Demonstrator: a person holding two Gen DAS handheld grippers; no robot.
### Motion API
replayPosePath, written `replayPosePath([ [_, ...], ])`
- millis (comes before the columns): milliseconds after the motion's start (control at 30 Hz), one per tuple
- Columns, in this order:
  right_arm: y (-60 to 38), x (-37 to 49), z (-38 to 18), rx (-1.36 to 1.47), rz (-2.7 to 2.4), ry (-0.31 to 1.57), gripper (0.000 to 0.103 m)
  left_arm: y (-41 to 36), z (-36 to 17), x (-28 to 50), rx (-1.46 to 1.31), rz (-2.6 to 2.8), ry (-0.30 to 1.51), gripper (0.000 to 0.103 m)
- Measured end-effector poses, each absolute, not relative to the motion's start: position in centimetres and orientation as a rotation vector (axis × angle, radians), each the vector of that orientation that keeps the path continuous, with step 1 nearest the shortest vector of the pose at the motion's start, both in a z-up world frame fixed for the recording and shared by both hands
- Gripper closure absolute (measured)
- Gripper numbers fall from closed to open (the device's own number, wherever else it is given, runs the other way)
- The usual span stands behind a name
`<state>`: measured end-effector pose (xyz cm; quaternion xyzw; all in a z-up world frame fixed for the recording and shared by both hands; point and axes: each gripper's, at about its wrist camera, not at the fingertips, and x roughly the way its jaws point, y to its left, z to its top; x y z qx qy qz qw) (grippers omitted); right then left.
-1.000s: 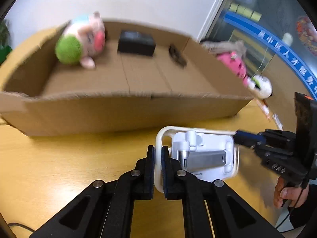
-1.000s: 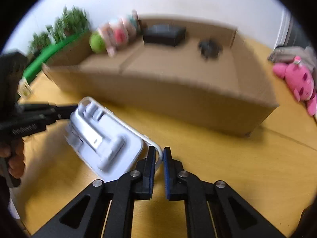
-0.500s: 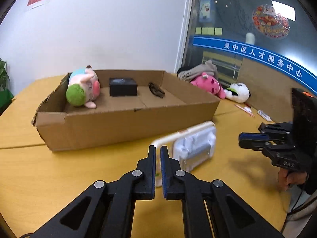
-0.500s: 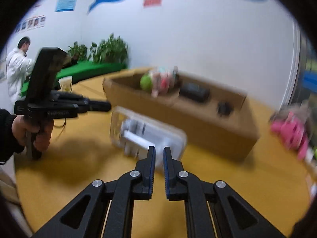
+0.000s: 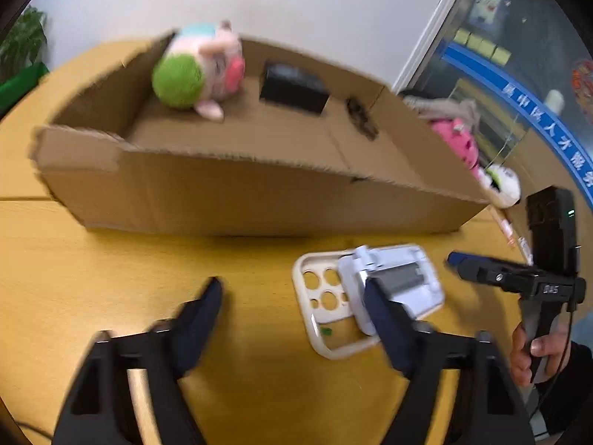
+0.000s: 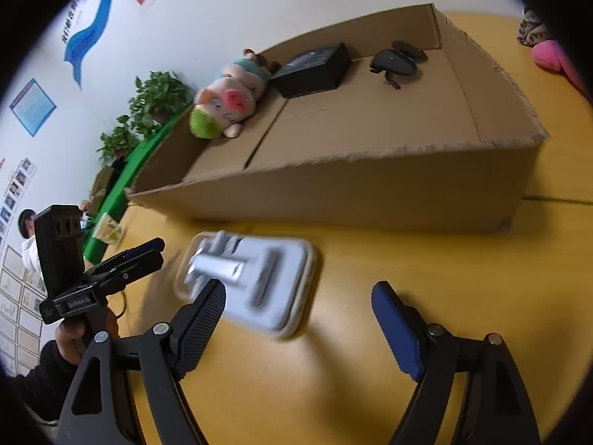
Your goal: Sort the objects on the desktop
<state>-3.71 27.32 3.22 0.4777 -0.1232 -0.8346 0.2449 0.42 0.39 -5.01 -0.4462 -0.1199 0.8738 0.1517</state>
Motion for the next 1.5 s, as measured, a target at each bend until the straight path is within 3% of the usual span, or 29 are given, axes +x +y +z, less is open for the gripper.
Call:
replayPosePath([
  [100, 27.1, -3.5, 2.3, 1.327, -2.254, -0.28, 0.044, 0.8, -5.3, -0.8, -1.311, 2.456, -0.351, 0.094],
  [300, 24.5, -2.7, 1.9, 1.298, -2.177, -0.215, 0.042, 2.1, -3.9, -0.2, -1.27, 2.525, -0.191, 0.098],
  [467, 25.7, -1.7, 2.4, 1.246, -2.123, -0.296, 0.042, 2.2, -0.3, 3.3, -1.013, 2.614, -0.105, 0.098],
  [700, 26.4, 0.2, 7.1, 1.083, -2.126, -0.255, 0.037, 5.1, 6.8, 8.5, -0.693, 2.63, 0.177, 0.096],
  [900, 26.0, 2.5, 10.9, 0.962, -2.106, -0.165, 0.032, 11.4, 9.3, 11.2, -0.61, 2.435, 0.357, 0.098],
  [933, 26.3, 2.7, 11.0, 0.967, -2.109, -0.155, 0.031, 12.3, 9.4, 11.4, -0.608, 2.406, 0.367, 0.103],
  [1233, 32.3, 7.5, 8.0, 1.144, -2.093, -0.114, 0.03, 19.6, 6.8, 13.0, -0.72, 2.132, 0.314, 0.103],
  [1500, 33.9, 7.3, 6.1, 1.138, -2.149, -0.256, 0.03, 15.8, 6.8, 10.0, -0.817, 2.275, 0.211, 0.103],
])
